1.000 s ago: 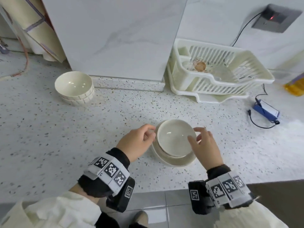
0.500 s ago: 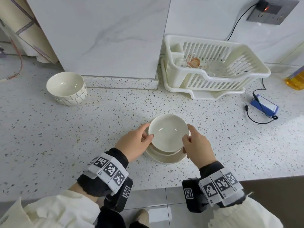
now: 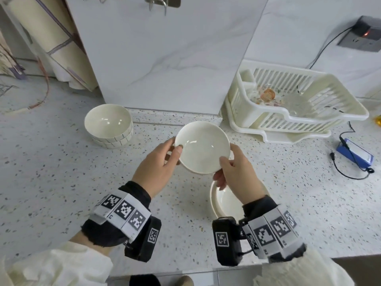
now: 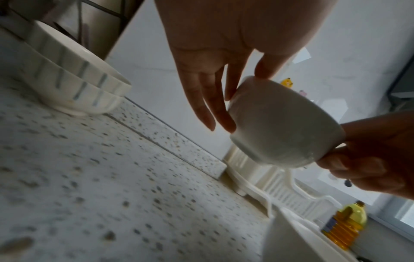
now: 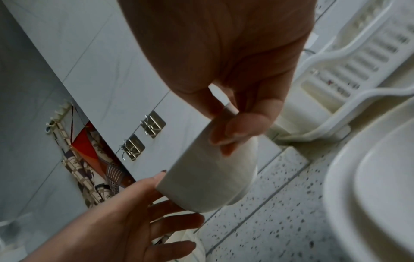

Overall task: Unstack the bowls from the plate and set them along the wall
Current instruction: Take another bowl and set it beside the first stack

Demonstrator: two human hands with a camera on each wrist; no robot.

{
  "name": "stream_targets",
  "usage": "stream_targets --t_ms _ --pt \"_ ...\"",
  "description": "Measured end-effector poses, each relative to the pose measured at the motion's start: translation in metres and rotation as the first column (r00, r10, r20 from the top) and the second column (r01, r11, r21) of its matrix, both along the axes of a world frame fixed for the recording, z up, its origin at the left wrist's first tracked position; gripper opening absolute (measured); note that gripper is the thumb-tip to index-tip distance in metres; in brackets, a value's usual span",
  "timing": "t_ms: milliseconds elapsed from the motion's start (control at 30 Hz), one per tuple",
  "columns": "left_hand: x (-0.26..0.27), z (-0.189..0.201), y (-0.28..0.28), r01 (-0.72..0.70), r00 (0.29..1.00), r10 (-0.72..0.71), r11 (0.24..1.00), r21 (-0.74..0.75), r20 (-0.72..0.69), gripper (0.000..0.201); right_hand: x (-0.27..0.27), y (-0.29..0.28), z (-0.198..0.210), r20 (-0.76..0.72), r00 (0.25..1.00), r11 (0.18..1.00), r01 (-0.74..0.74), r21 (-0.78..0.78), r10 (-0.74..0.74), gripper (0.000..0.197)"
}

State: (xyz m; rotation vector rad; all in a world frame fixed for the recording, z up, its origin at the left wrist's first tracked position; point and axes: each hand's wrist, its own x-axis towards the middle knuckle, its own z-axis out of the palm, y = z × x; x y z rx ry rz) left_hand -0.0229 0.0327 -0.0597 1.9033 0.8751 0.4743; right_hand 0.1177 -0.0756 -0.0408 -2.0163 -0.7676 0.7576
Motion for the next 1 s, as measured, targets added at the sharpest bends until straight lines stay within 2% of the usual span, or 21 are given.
stream_targets --t_ms 167,300,500,667,1000 --pt "-0.024 -0.021 0.045 -0.017 0.997 0.009 0.994 -0.107 -0.073 0.045 -0.024 0.059 -0.03 -0.124 0.992 0.998 0.01 -0.056 -0.017 0.043" --pt "-0.03 -0.033 0.07 0.028 0.994 -0.048 0.979 -0.204 -0.094 0.051 -0.031 0.092 -0.053 -0.195 0.978 0.991 0.055 -0.121 -0.078 0.042" --pt "-0.027 -0.053 0.094 0.069 0.988 -0.105 0.957 -0.281 -0.113 0.06 -0.029 0.124 -0.076 -0.197 0.971 0.977 0.098 -0.191 -0.136 0.045" --pt "-0.023 -0.065 0.107 0.087 0.988 -0.125 0.938 -0.337 -0.094 0.066 -0.025 0.139 -0.085 -0.215 0.962 0.975 0.132 -0.179 -0.169 0.049" --pt "-0.013 -0.077 0.123 0.053 0.997 -0.067 0.93 -0.363 -0.024 0.058 -0.022 0.157 -0.084 -0.292 0.934 0.978 0.185 -0.097 -0.206 0.043"
